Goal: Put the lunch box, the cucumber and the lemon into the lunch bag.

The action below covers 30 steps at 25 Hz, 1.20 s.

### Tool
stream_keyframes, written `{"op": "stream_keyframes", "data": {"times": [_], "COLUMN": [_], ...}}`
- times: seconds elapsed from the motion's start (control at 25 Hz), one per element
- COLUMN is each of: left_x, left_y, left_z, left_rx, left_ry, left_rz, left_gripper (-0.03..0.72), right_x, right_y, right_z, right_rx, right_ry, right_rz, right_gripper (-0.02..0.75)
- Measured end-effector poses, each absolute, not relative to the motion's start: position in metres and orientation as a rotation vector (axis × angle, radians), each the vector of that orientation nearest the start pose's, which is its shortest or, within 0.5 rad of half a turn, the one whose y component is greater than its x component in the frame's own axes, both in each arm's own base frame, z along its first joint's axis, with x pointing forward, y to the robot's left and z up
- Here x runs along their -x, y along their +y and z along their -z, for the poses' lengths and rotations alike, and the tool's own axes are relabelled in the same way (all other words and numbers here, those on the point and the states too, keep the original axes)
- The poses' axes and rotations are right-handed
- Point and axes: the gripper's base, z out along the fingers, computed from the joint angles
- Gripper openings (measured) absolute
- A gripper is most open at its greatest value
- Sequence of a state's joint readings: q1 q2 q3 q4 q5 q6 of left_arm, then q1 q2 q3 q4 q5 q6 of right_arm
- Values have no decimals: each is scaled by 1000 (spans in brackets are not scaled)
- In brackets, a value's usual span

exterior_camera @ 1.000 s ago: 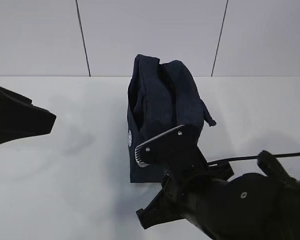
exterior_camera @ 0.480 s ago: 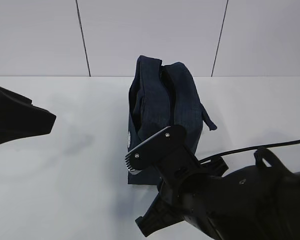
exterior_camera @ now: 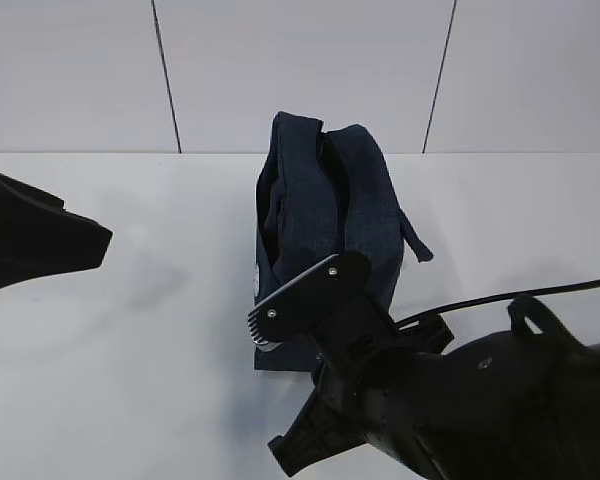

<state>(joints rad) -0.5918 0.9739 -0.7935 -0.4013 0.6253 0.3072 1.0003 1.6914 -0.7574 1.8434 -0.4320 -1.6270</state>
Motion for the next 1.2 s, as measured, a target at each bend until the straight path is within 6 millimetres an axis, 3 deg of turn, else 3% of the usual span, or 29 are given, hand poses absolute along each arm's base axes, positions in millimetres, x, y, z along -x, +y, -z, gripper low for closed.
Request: {"op": "stream_keyframes", "data": {"times": [0.84,1.2], "left_x": [-149,-149], "left_y": [-126,-126], "left_z": [-321,-321], "left_rx": [-764,-764], "left_ry": [2167,2167], "left_rz": [585,585], "left_gripper": [404,404], "right_x": [-194,-195], "right_y": [237,240], "right_z": [-158,-155], "right_rx": [810,695], "right_ry": [2268,2212], "right_rz": [-34,-158], "right_gripper": [20,20]}}
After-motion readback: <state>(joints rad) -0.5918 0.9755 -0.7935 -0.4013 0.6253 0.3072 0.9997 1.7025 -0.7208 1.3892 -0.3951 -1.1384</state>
